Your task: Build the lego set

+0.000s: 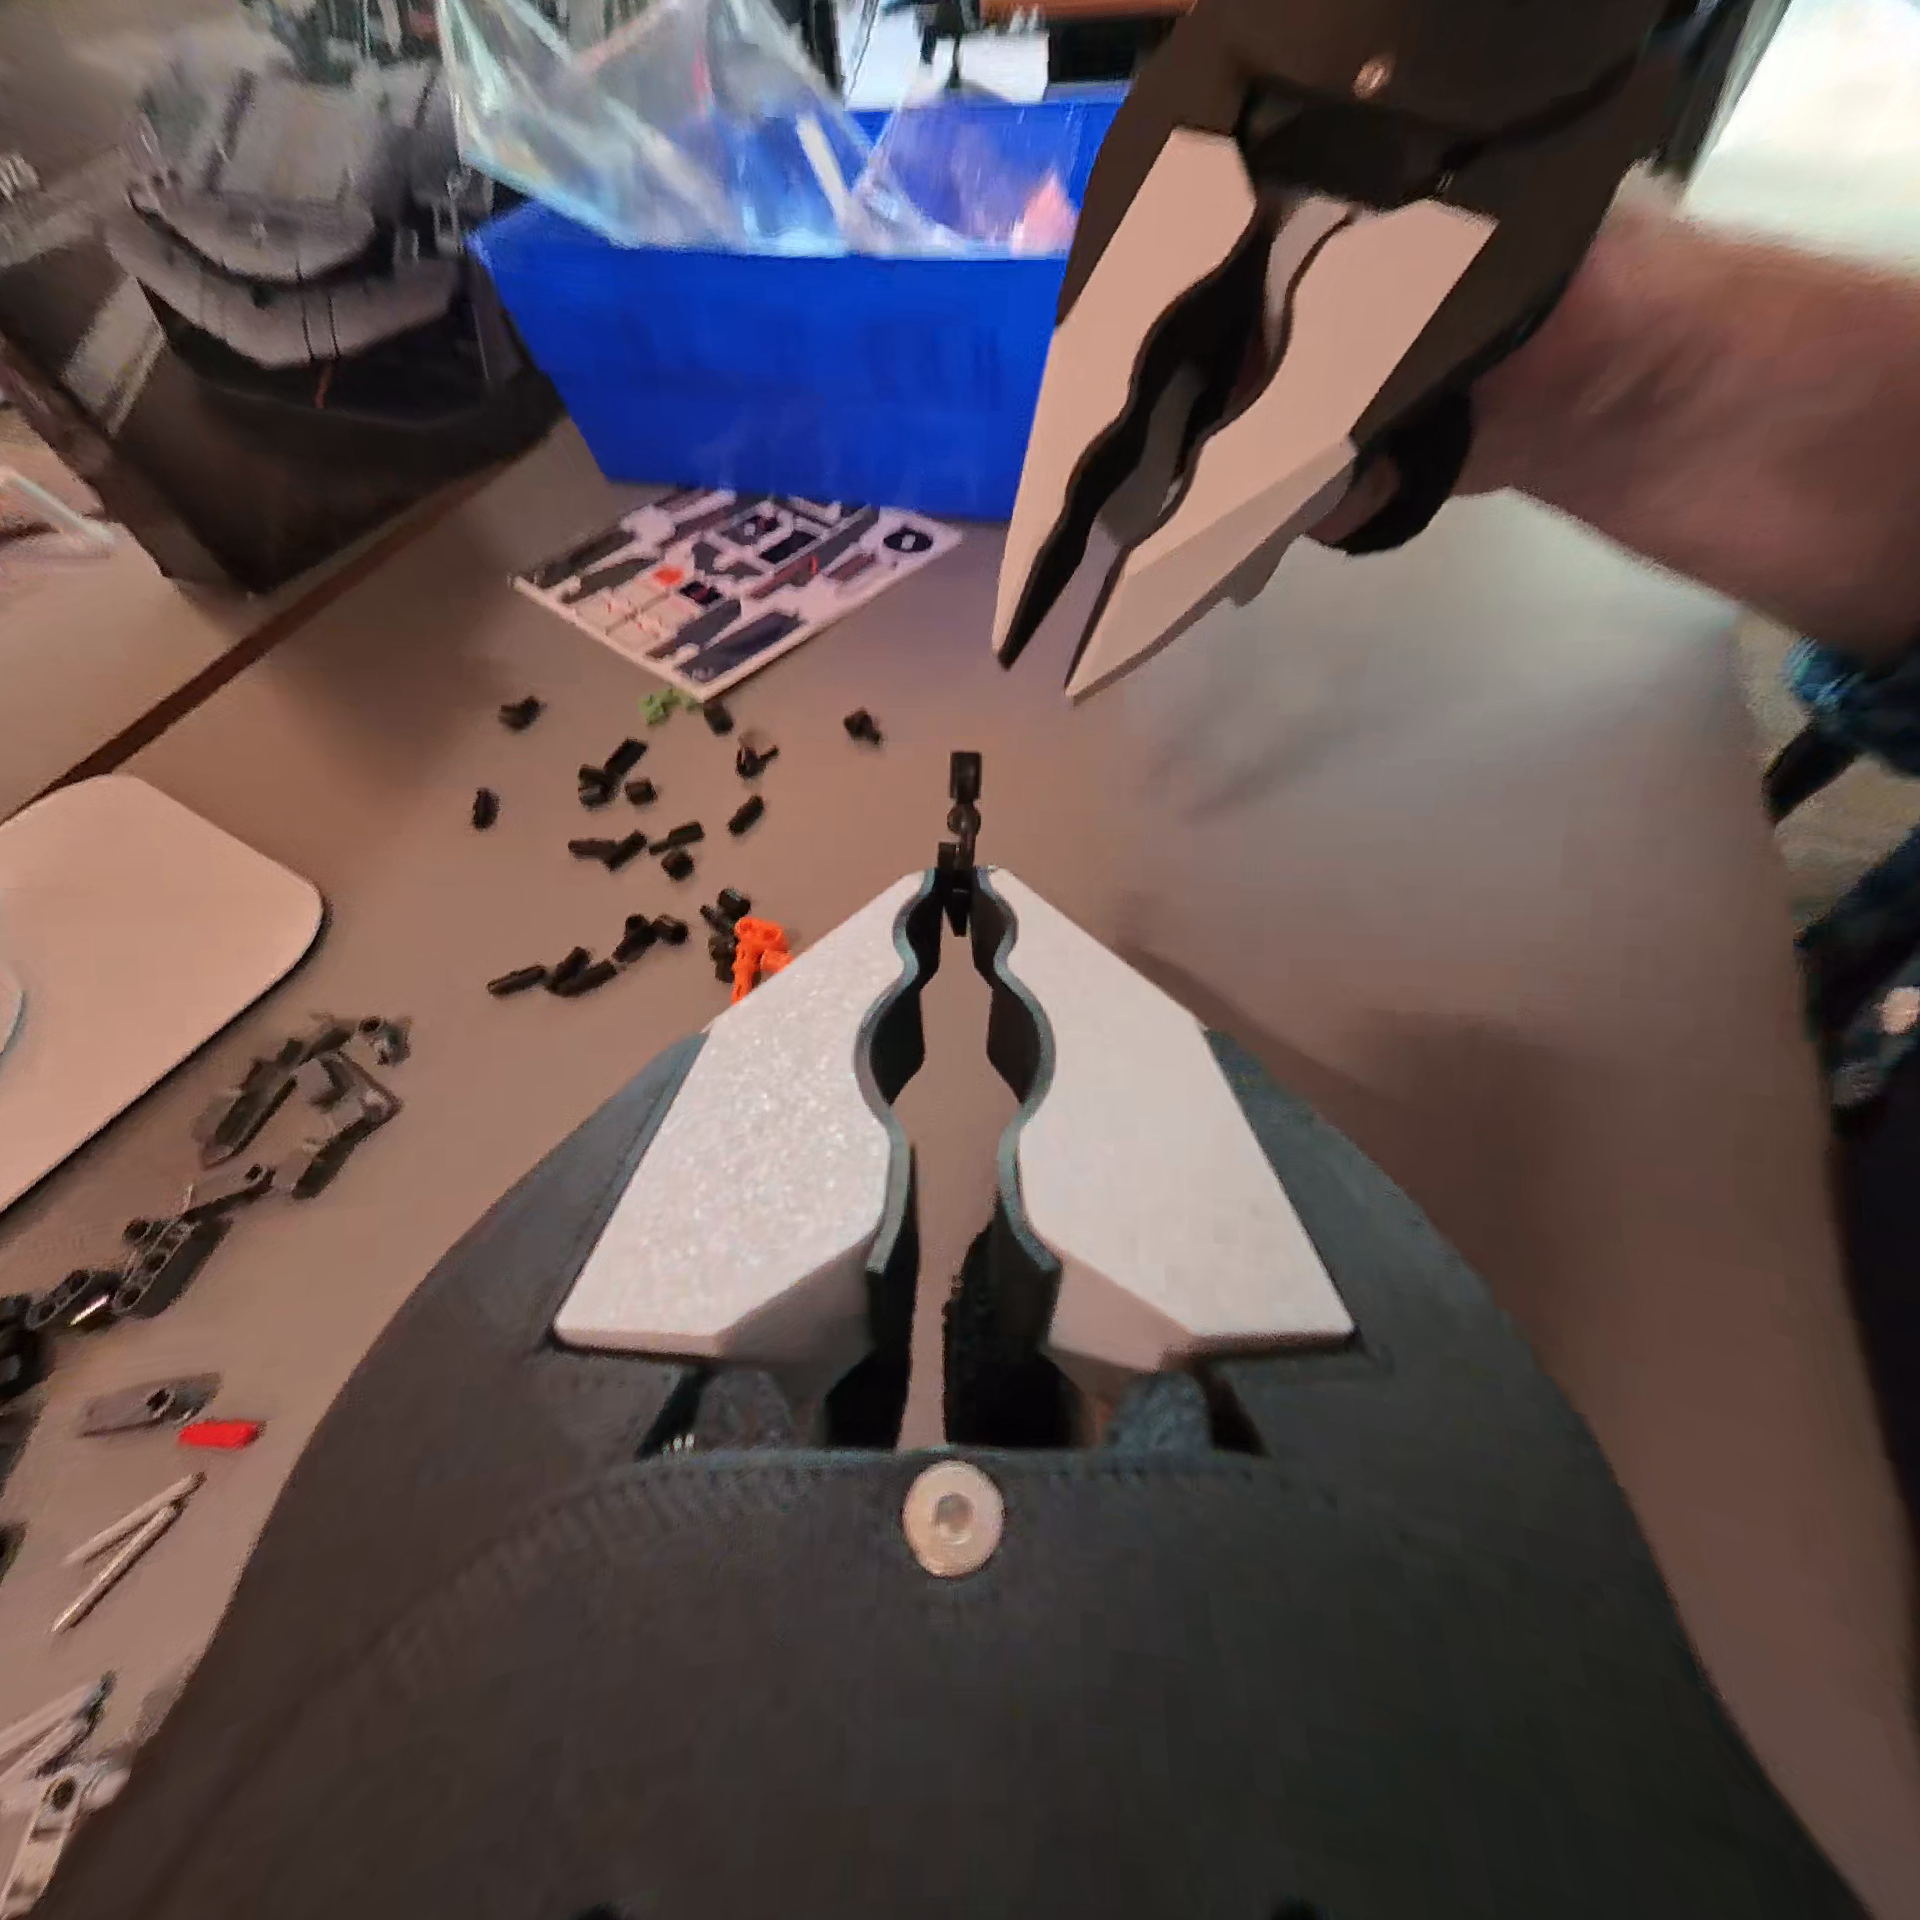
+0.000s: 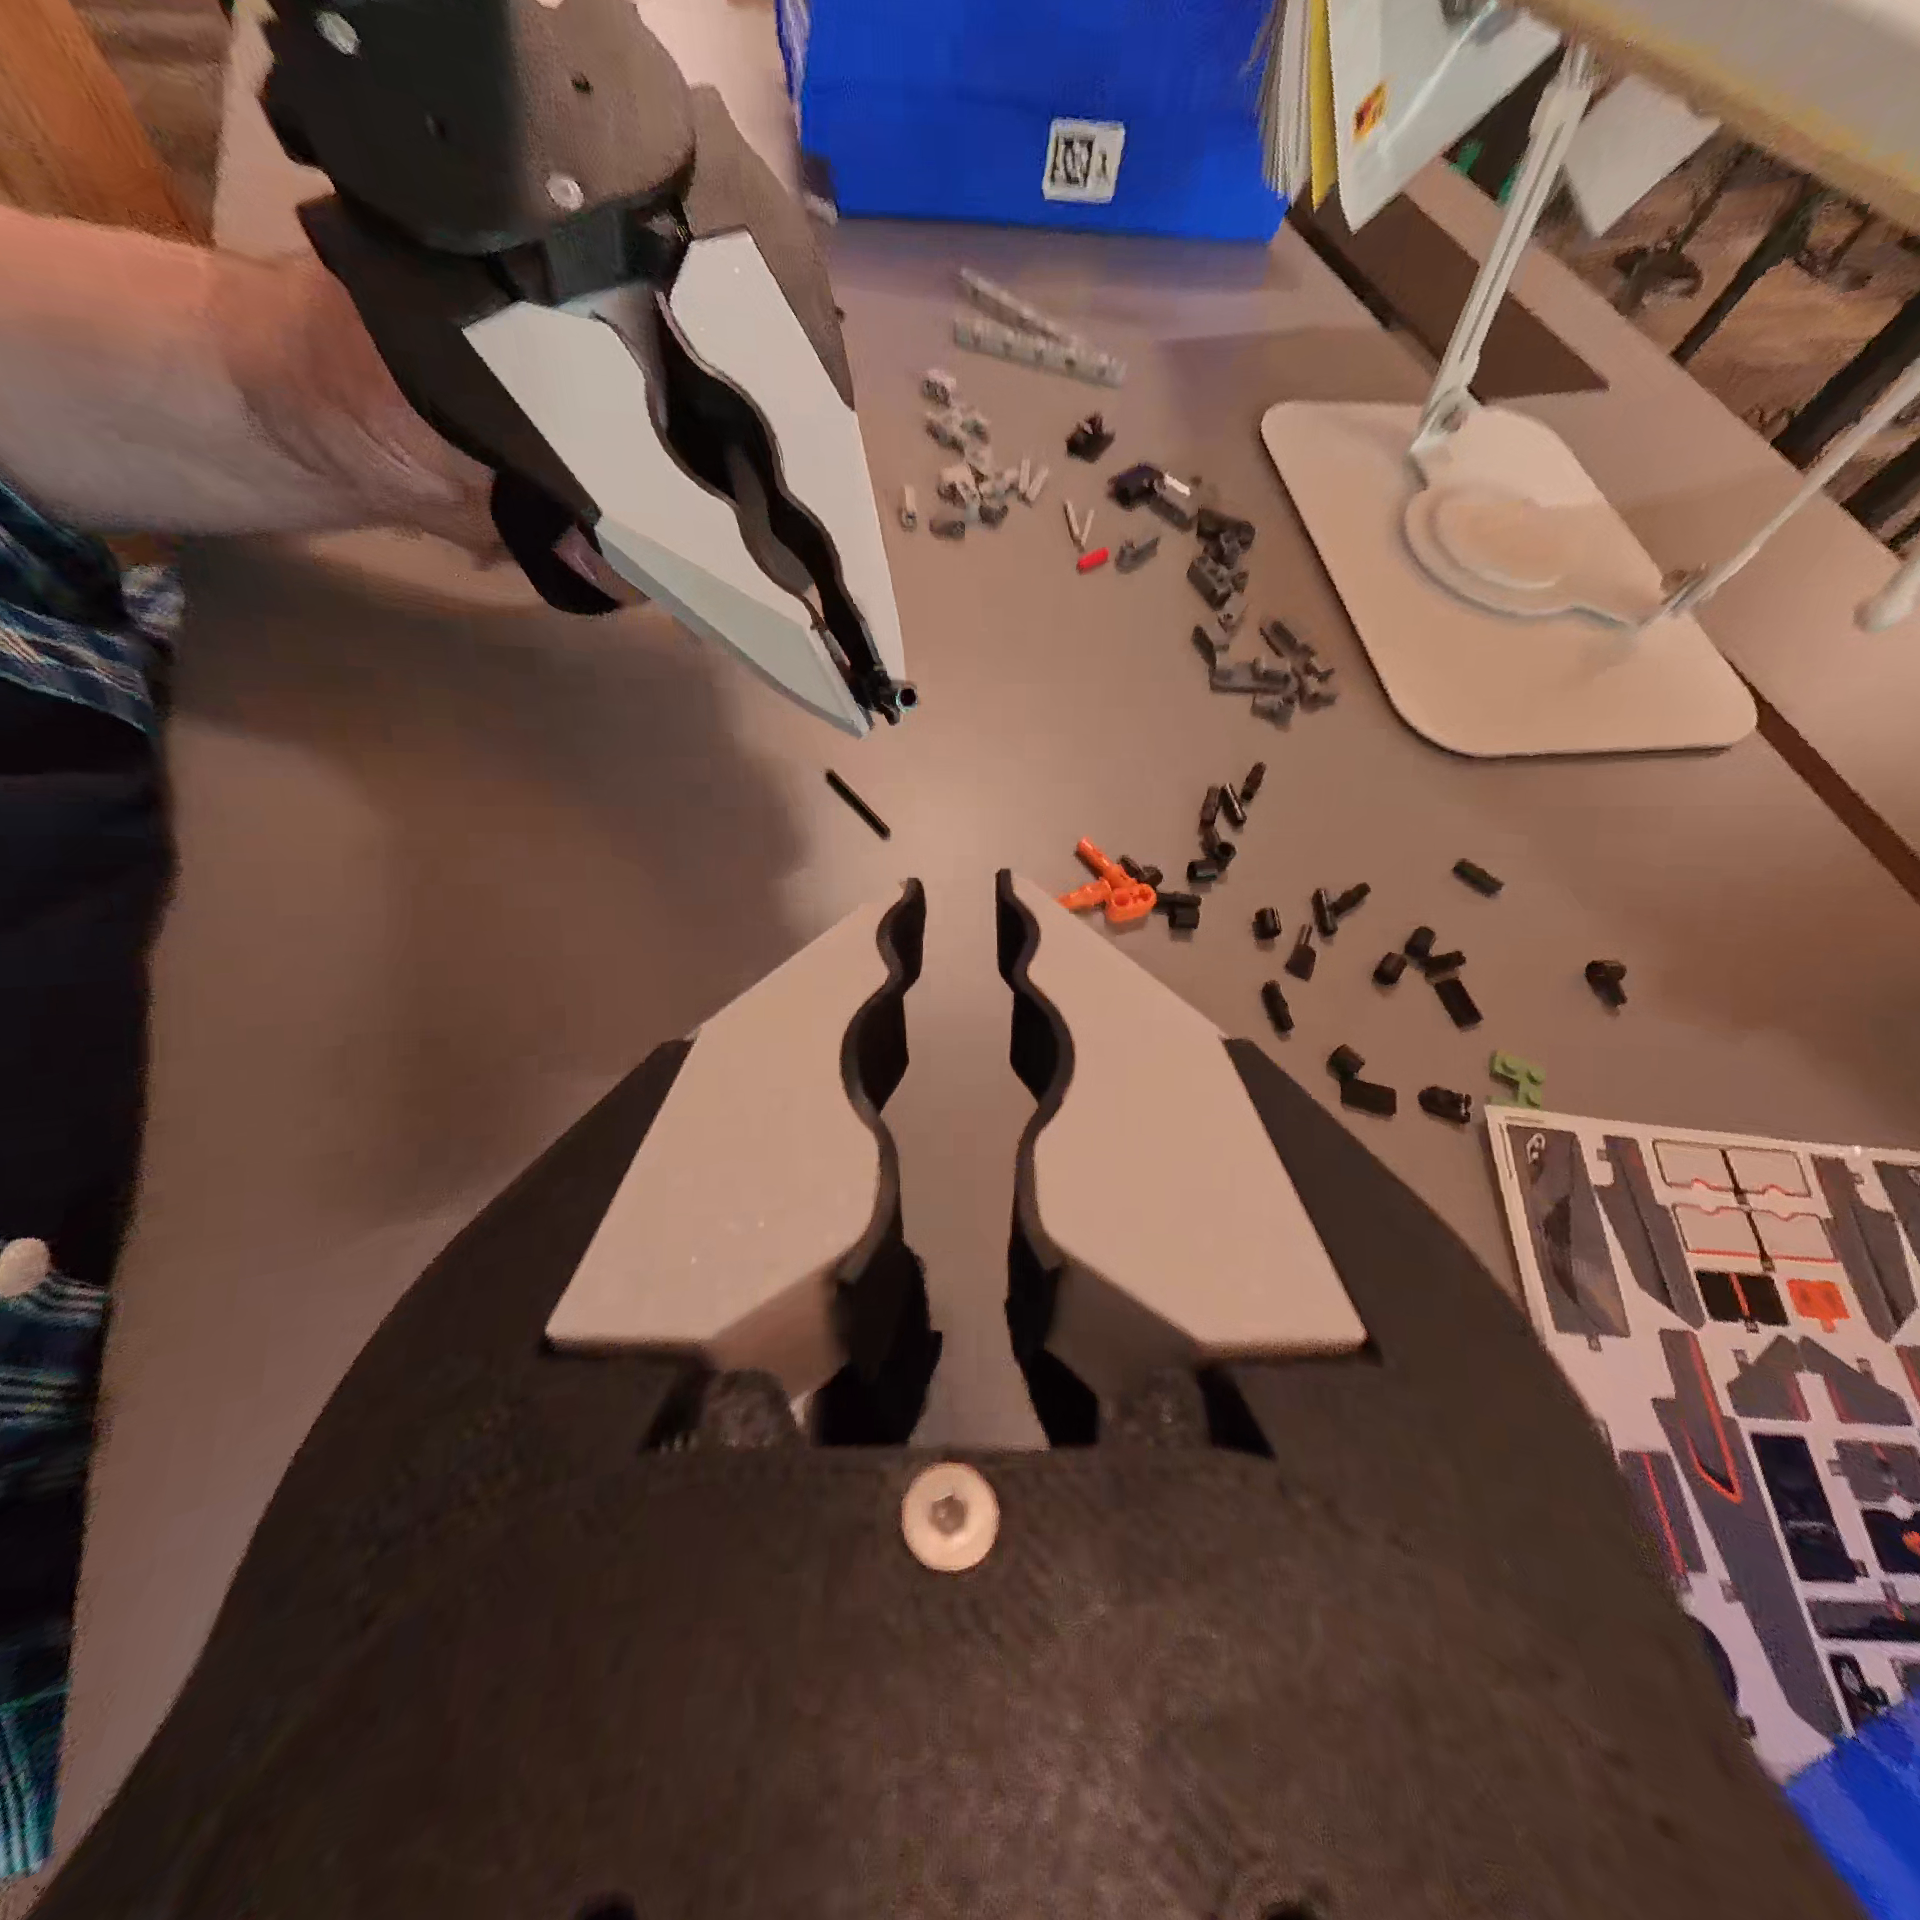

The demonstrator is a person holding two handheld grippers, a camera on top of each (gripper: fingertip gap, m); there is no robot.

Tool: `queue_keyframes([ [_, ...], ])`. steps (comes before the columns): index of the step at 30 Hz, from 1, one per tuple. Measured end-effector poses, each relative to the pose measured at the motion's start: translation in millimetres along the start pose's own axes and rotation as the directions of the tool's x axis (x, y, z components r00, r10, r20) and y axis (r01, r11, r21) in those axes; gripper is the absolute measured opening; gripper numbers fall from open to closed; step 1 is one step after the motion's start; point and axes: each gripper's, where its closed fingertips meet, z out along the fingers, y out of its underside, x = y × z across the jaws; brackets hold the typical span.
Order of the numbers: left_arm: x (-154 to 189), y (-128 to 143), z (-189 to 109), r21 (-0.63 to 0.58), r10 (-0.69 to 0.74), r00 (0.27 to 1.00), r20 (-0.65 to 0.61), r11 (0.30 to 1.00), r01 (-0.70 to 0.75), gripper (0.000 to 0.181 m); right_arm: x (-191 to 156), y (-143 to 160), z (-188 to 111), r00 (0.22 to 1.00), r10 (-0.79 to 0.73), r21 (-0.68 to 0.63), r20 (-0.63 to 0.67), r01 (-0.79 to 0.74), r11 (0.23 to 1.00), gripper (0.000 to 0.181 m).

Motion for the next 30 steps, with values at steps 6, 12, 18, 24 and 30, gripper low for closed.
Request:
queue_keyframes([
  [6,18.3,-27.6,-16.6,0.143,-0.035,0.994,-0.105,0.988,0.050,0.005,-26.9,-40.0,-1.7,0.995,0.012,0.154,0.103,-0.028,0.988,0.018],
  [12,38.9,-40.2,-25.0,0.206,-0.040,0.981,-0.191,0.975,0.080,0.004,-47.4,-62.5,-6.9,0.978,0.031,0.248,0.204,-0.082,0.965,0.003],
  [18,48.5,-42.5,-28.6,0.211,-0.049,0.973,-0.227,0.972,0.098,0.005,-58.2,-65.5,-11.8,0.966,0.078,0.274,0.247,-0.146,0.951,0.001],
  [24,54.0,-49.9,-30.1,0.245,-0.075,0.967,-0.242,0.960,0.135,0.010,-62.9,-69.0,-11.2,0.947,0.144,0.320,0.288,-0.237,0.917,0.000],
  [30,52.9,-44.5,-33.3,0.236,-0.083,0.972,-0.221,0.962,0.136,0.006,-65.9,-69.9,-6.3,0.937,0.162,0.327,0.310,-0.266,0.907,0.001],
])
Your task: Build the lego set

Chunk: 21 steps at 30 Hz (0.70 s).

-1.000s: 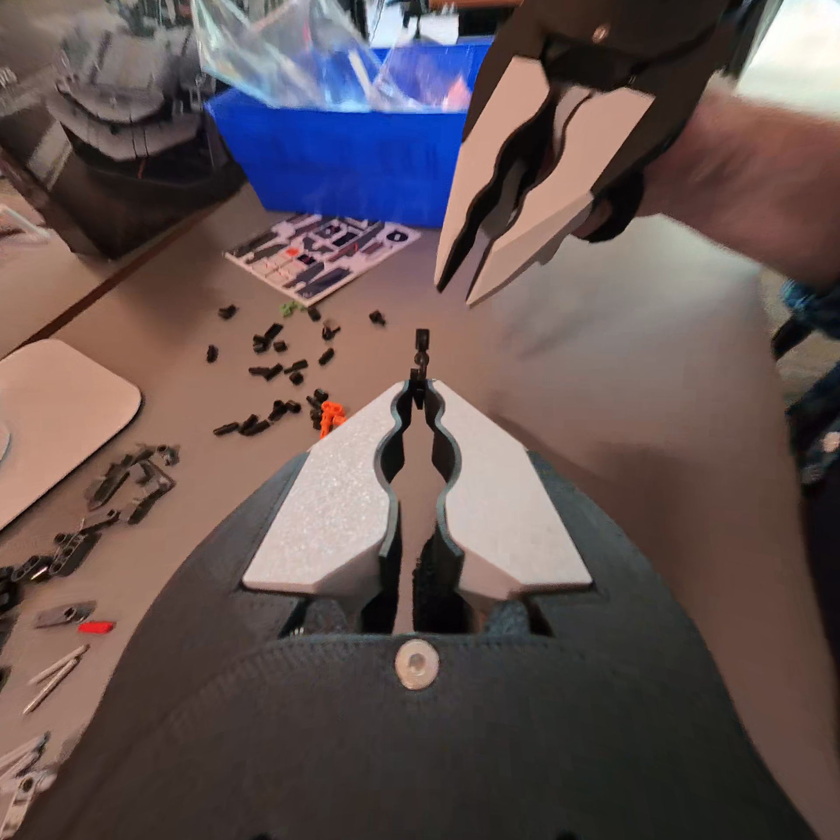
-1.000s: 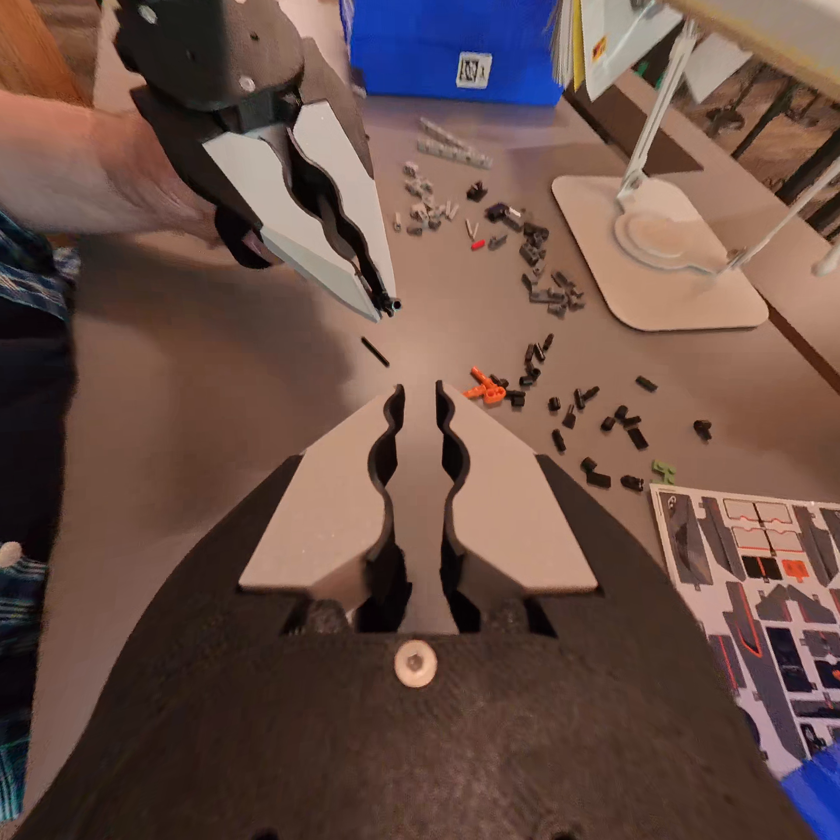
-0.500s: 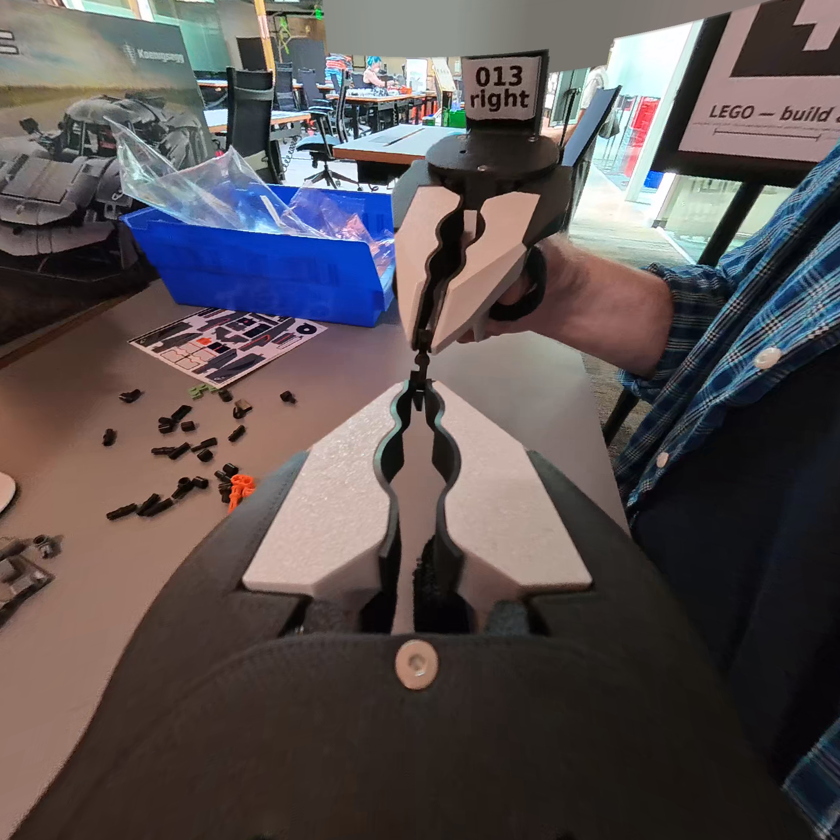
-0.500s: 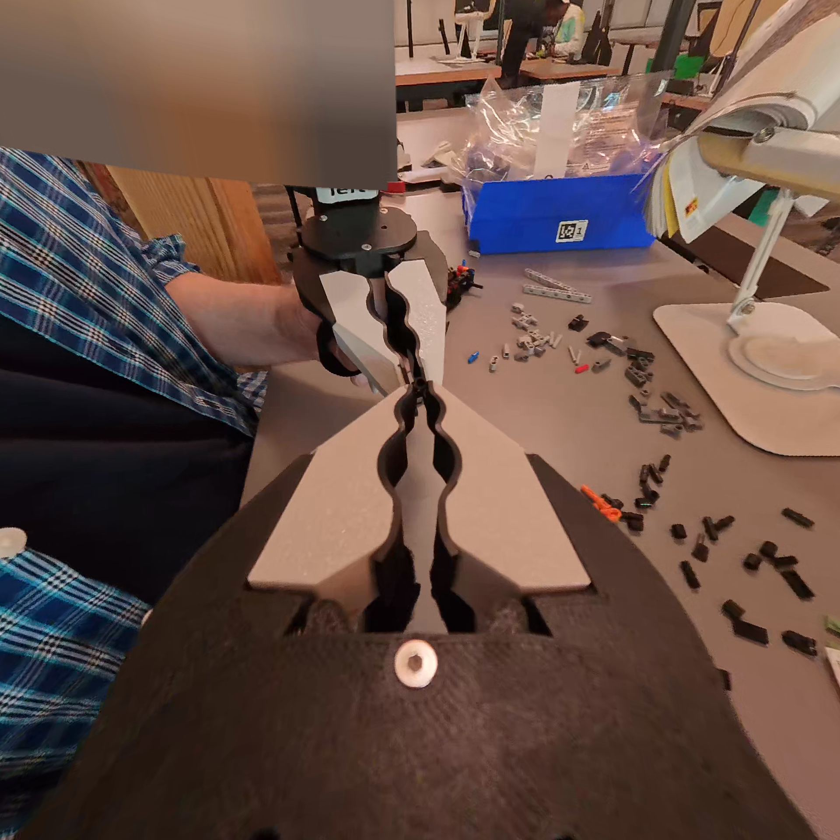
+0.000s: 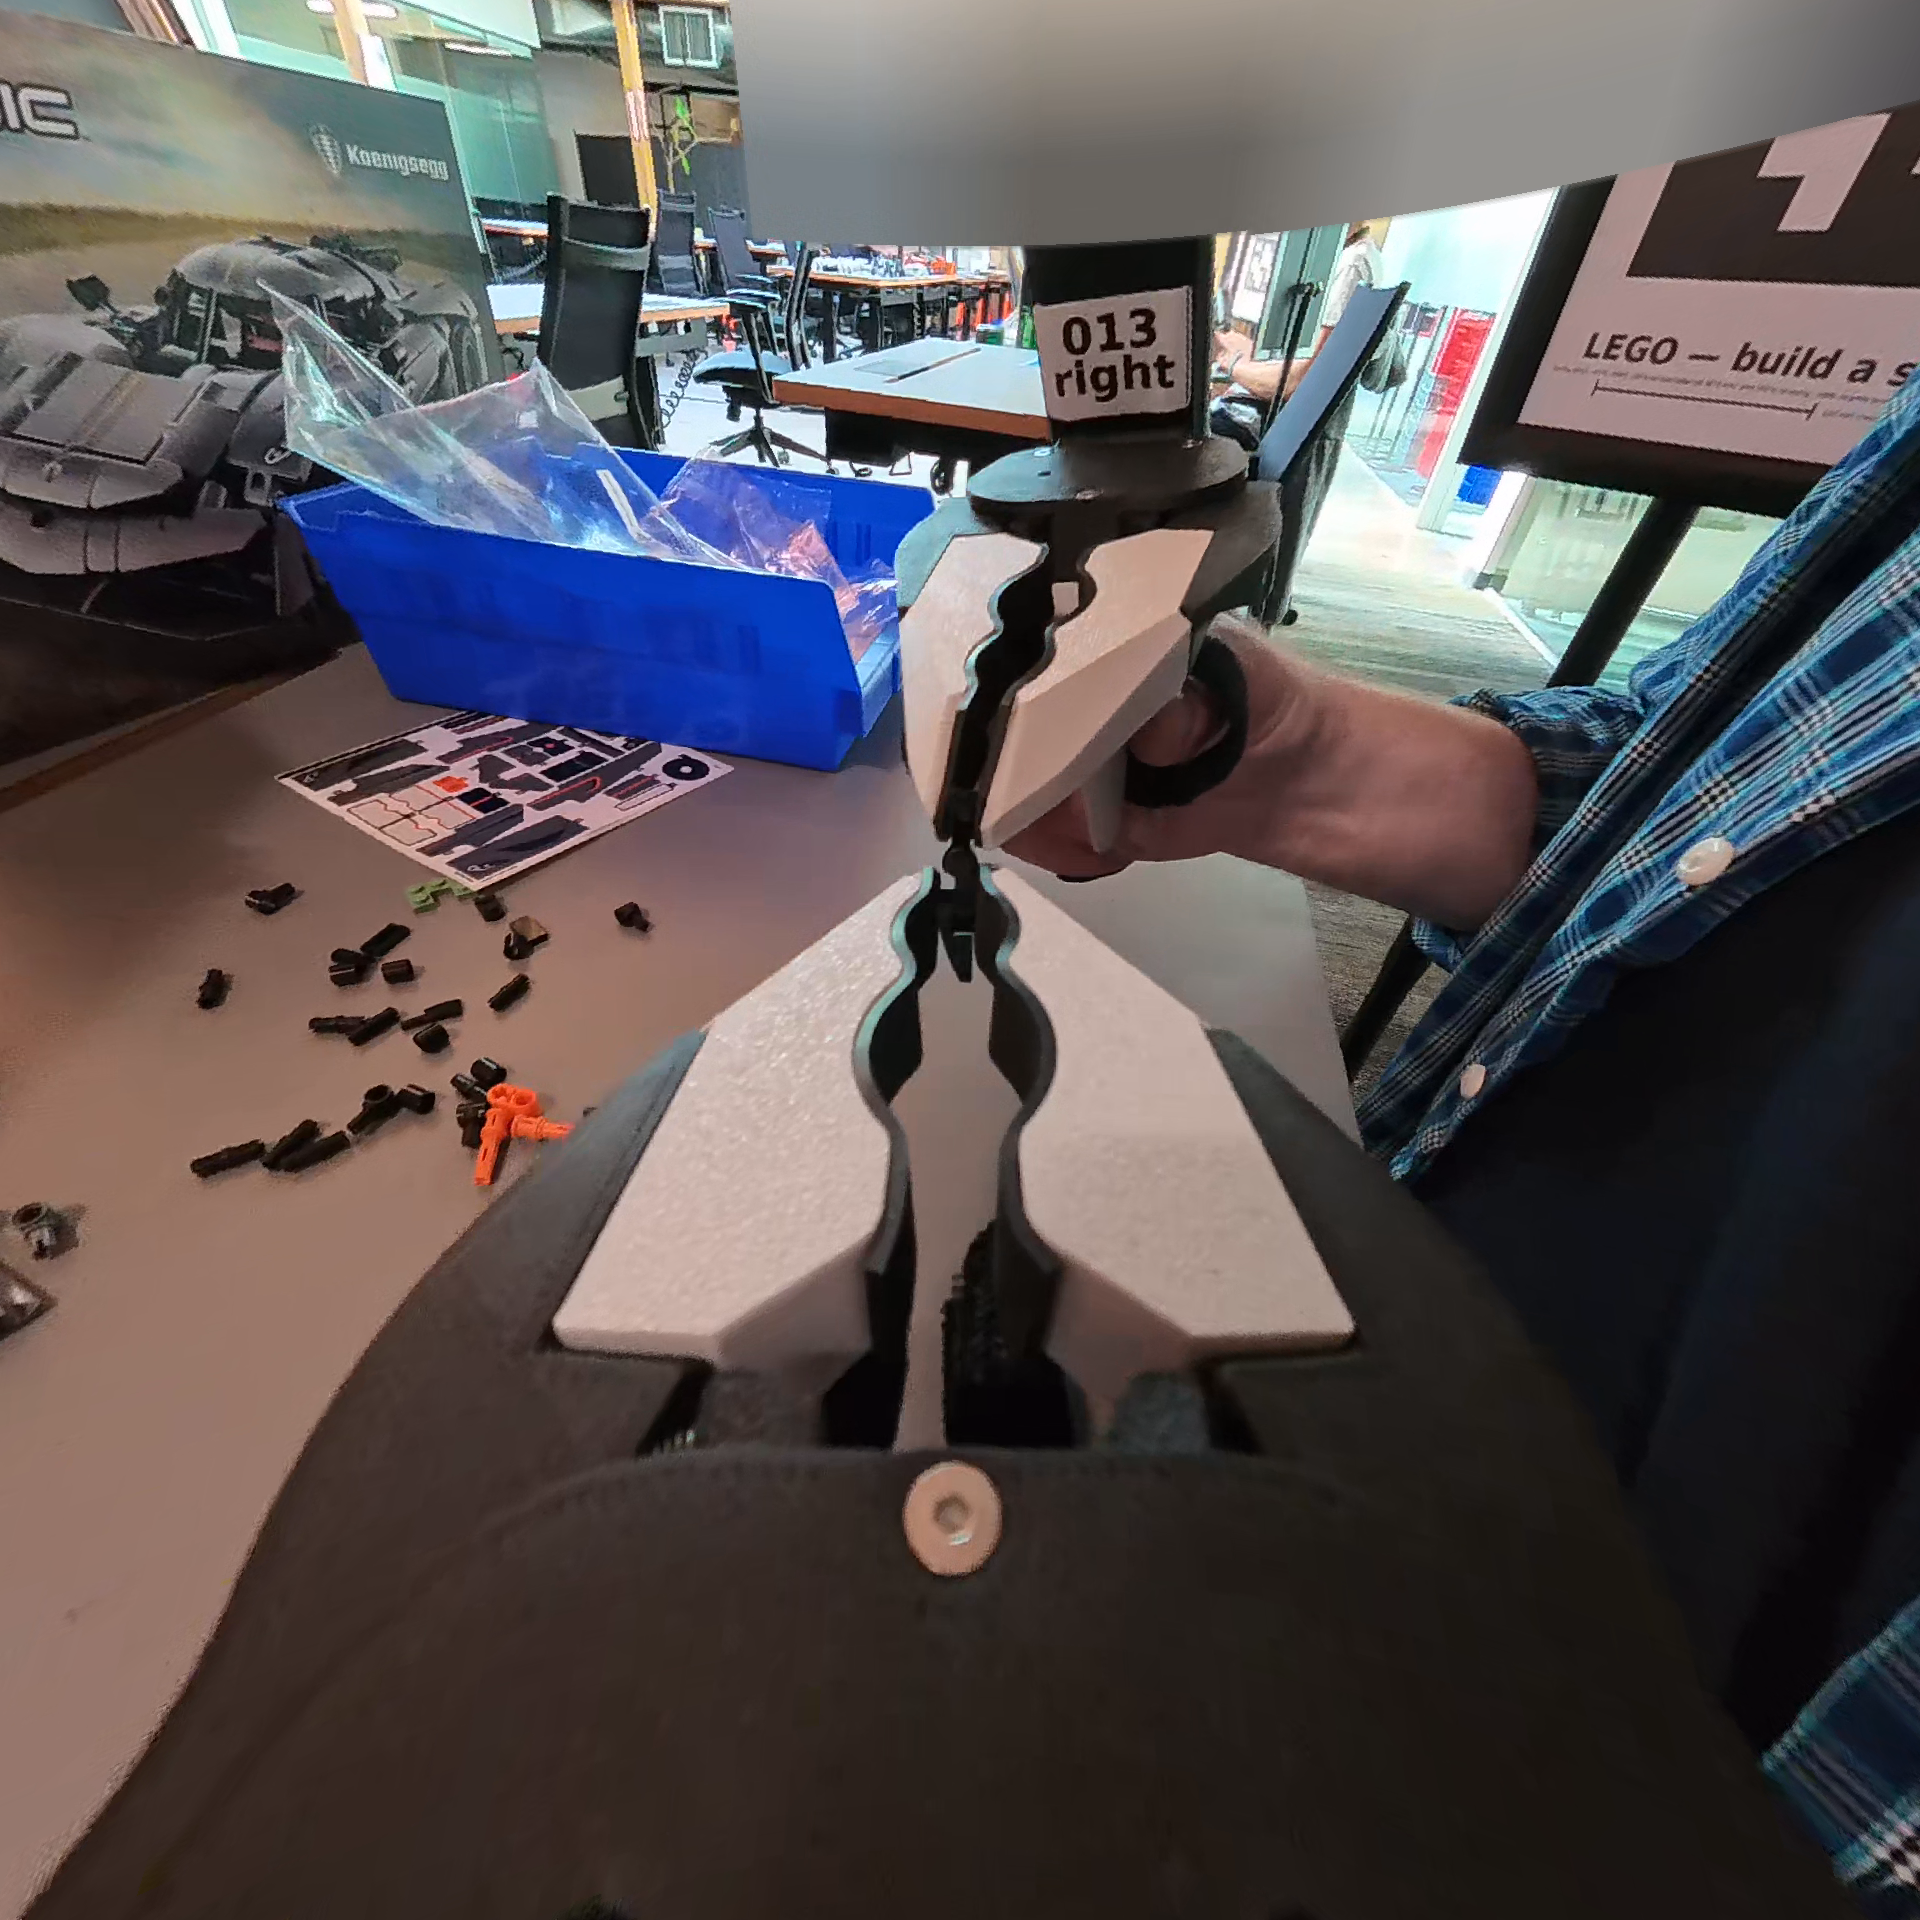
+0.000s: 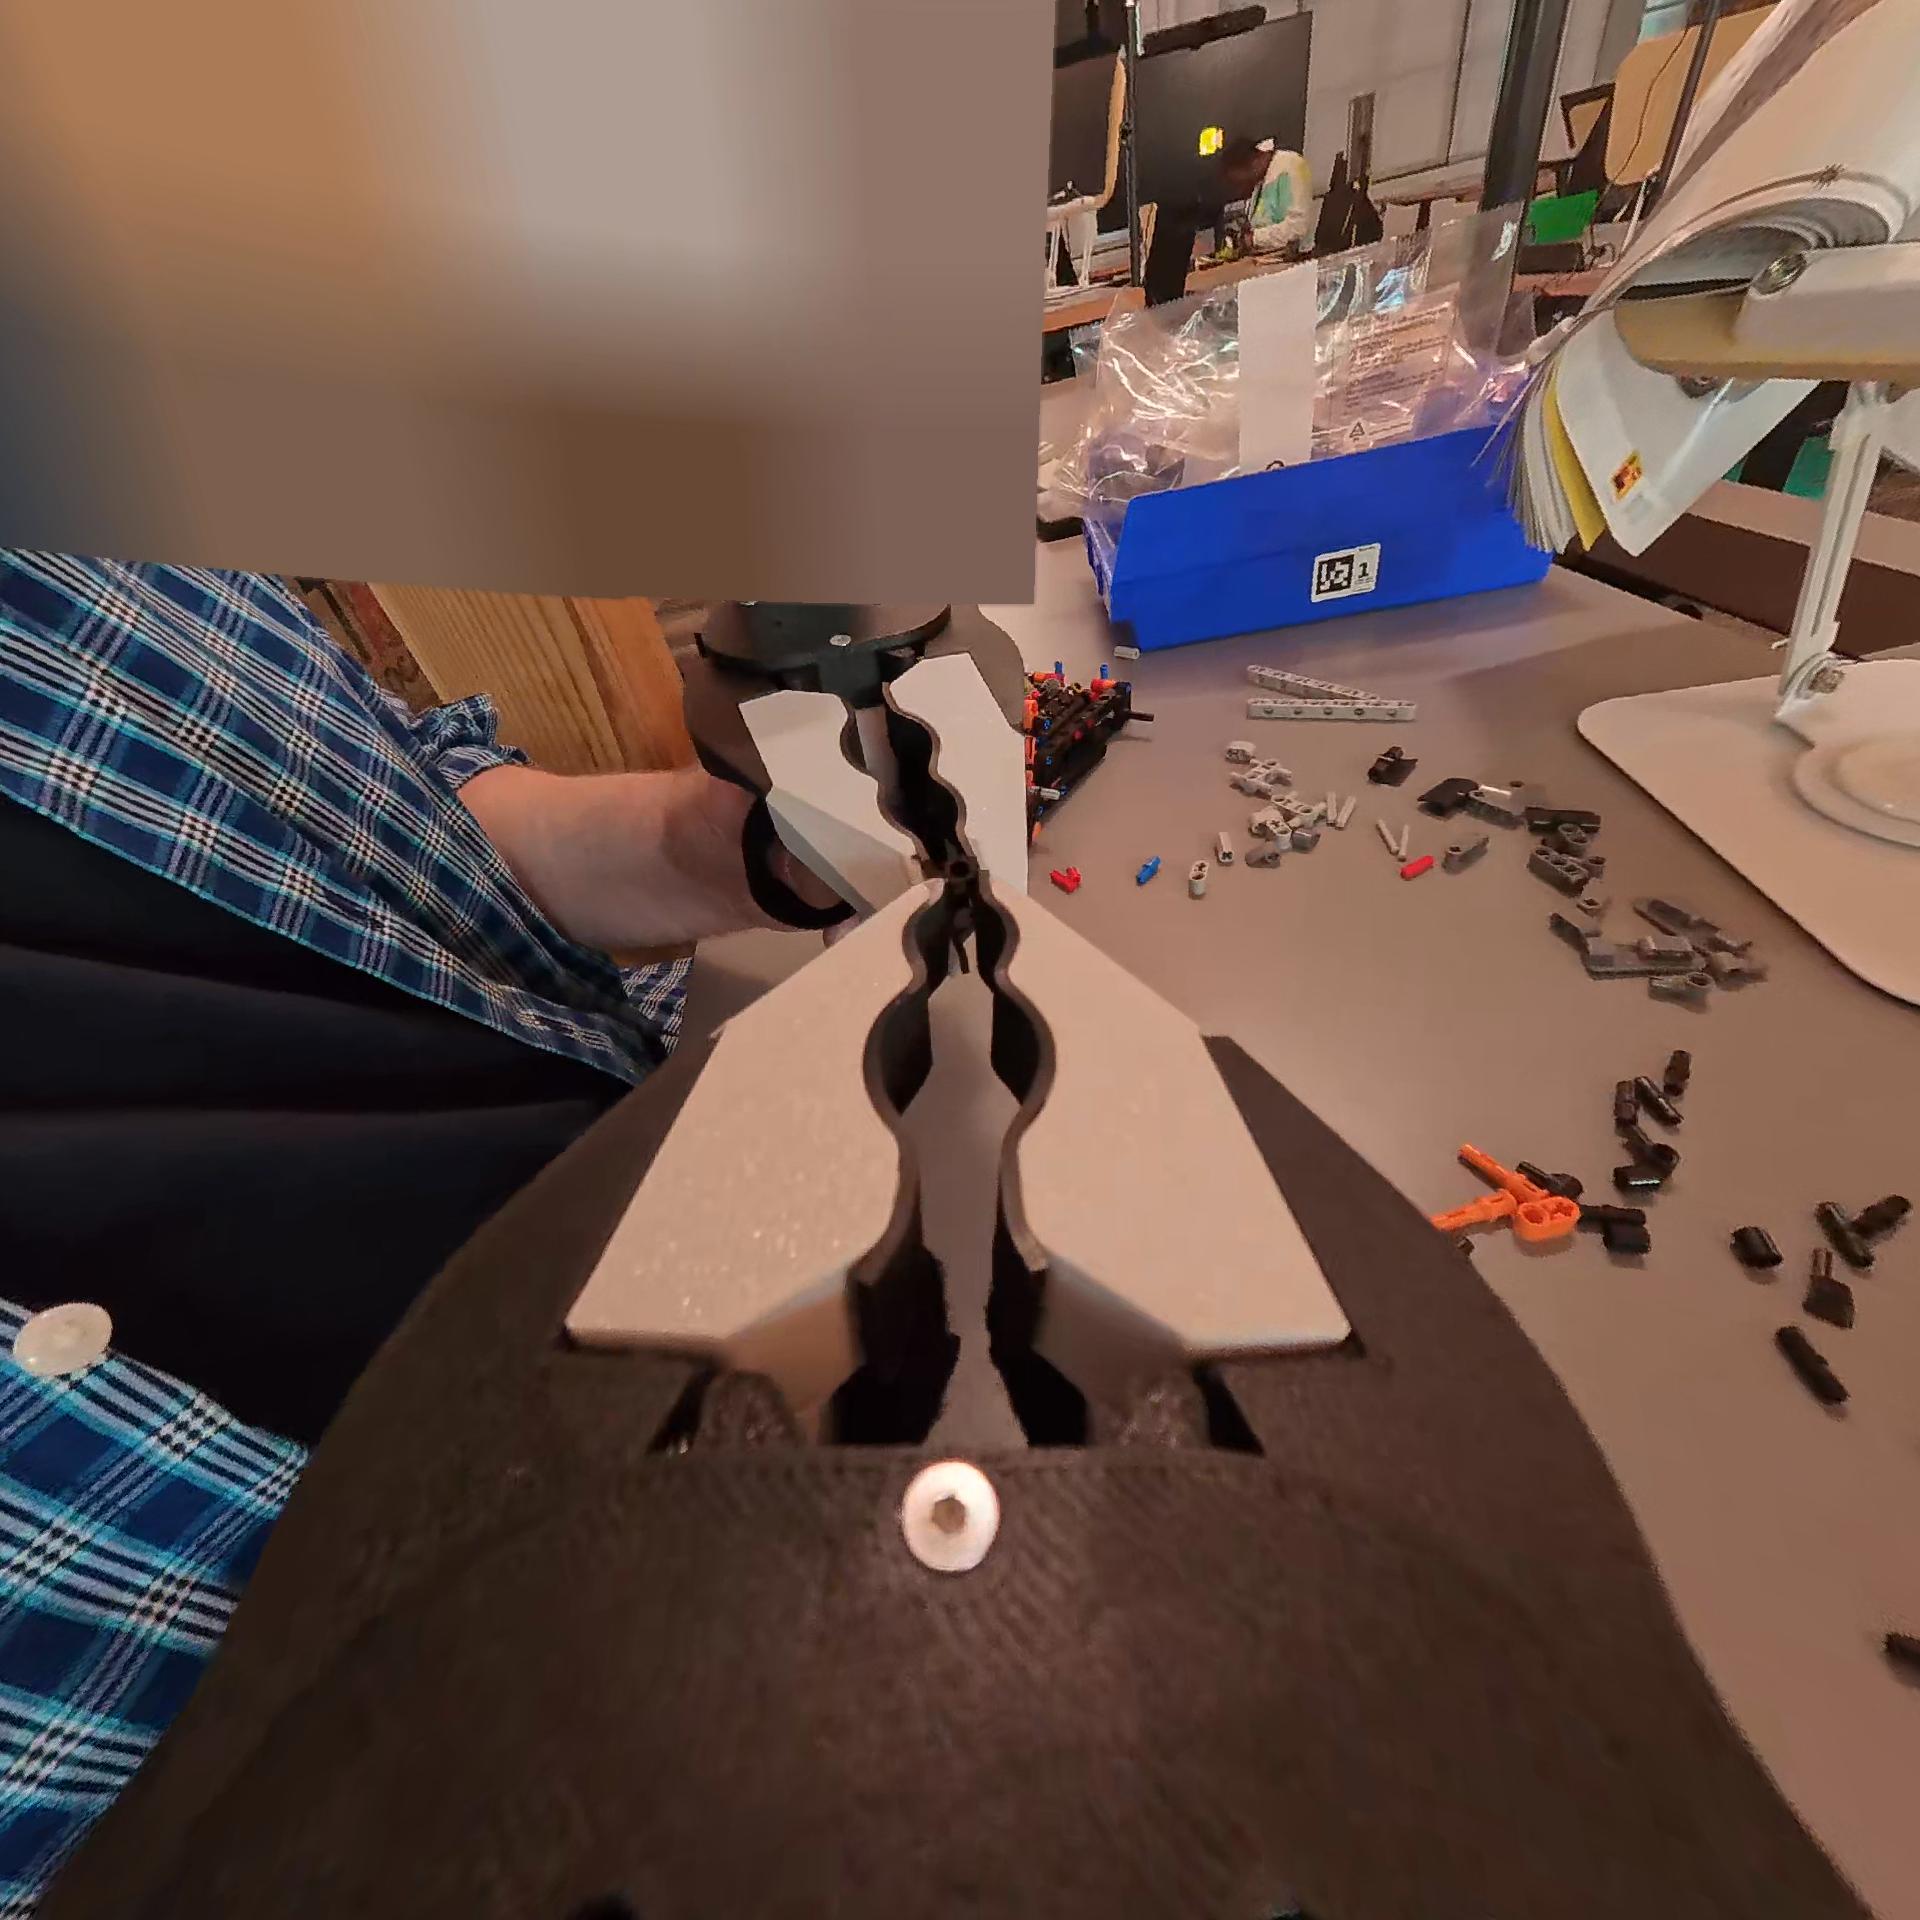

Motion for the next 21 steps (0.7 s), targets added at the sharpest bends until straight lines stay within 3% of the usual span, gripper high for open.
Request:
queue_keyframes([
  [5,-7.2,0.7,-11.7,-0.034,0.020,0.999,0.051,0.999,-0.019,0.005,8.1,-0.3,-4.5,0.999,0.006,-0.009,-0.038,-0.006,1.000,0.015],
  [8,-22.5,5.0,-30.2,-0.125,0.079,0.987,0.138,0.990,-0.062,0.005,29.2,24.9,-1.7,0.989,-0.060,-0.178,-0.136,0.035,0.983,0.011],
  [12,-36.1,14.0,-59.6,-0.270,0.133,0.971,0.197,0.960,-0.077,0.006,54.3,61.9,15.7,0.972,-0.184,-0.411,-0.148,0.109,0.905,0.012],
  [15,-43.3,25.9,-72.9,-0.363,0.159,0.957,0.241,0.930,-0.063,0.006,74.8,90.2,31.9,0.972,-0.219,-0.541,-0.086,0.138,0.830,0.014],
  [21,-47.3,54.7,-73.3,-0.469,0.166,0.952,0.259,0.883,-0.026,0.006,90.2,125.2,54.6,0.983,-0.171,-0.662,0.065,0.171,0.730,0.015],
])
